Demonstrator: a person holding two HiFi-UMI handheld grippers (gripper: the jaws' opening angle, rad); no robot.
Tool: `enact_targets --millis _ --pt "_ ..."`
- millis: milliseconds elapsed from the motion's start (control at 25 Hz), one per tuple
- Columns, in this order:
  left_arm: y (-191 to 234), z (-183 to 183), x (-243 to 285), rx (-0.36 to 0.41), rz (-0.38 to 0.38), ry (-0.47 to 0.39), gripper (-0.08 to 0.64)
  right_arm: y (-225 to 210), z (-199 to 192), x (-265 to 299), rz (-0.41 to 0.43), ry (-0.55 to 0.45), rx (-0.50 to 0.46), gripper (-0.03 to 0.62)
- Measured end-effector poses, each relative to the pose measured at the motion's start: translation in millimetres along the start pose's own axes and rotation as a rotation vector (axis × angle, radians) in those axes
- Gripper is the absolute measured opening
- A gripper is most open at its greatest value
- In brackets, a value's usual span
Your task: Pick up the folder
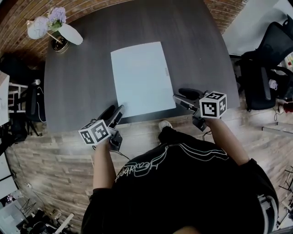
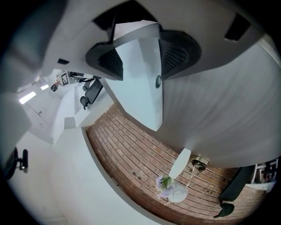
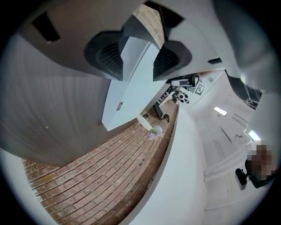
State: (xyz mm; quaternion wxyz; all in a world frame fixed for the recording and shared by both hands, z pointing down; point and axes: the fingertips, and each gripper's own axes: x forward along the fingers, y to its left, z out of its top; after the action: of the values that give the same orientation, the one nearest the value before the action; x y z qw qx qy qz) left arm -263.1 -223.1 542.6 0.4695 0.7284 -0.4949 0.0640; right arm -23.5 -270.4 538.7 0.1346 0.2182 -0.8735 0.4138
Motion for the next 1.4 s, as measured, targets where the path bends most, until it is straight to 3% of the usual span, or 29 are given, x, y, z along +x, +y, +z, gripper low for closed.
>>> enact_targets --millis 400,680,840,1400 --pt "8 -1 19 0.012 -0.001 0.056 0.25 -15 -1 24 -0.022 0.057 -0.012 0.178" --pt "10 -5 23 -0.029 -0.035 0.075 0.249 -15 -6 33 -0.02 0.102 -0.033 0.153" --pt "10 -7 25 -0.037 -0.049 0.093 0.238 -14 -7 35 0.0 0.095 0.016 0.135" --pt "7 -11 22 -0.004 -0.035 0.098 0.233 -11 -12 31 -0.028 0.075 0.013 0.126"
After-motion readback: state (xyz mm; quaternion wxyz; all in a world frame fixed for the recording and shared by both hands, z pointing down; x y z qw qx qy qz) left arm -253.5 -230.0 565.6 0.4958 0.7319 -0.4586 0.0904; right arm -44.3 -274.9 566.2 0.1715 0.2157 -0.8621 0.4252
